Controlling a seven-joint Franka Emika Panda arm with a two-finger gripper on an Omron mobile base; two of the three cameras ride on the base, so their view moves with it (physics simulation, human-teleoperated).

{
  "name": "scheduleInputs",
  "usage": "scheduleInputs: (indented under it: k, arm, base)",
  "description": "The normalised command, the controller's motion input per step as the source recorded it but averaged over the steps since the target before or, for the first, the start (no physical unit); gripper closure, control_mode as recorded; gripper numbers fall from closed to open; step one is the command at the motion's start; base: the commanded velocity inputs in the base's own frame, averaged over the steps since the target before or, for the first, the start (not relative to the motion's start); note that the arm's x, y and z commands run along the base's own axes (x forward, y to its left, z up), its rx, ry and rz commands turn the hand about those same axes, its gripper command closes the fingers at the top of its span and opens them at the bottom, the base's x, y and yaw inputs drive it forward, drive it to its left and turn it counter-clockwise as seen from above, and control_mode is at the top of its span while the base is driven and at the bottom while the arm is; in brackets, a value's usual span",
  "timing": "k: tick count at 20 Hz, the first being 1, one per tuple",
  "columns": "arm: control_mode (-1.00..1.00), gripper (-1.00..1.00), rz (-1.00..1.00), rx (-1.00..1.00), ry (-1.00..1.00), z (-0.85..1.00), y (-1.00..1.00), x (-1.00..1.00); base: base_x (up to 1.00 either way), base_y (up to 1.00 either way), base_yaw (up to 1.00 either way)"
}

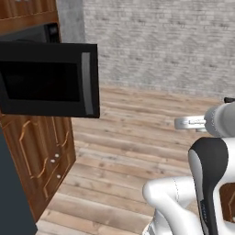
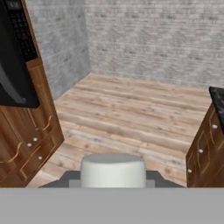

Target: Pick the marshmallow from the counter and place it in the microwave. Then turn on the microwave.

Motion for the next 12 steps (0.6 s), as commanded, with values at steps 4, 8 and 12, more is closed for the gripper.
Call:
scheduleInputs:
  k: [4,8,12]
  arm:
    - [1.0,1.0,0.0,0.0,0.0,0.0,0.0,0.0]
    - [1.0,1.0,0.0,0.0,0.0,0.0,0.0,0.0]
    - [1.0,1.0,0.0,0.0,0.0,0.0,0.0,0.0]
  base:
    - [0.46,-0.09,0.0]
    - [0.46,-0.1,0.0]
    - [0.43,-0.09,0.0]
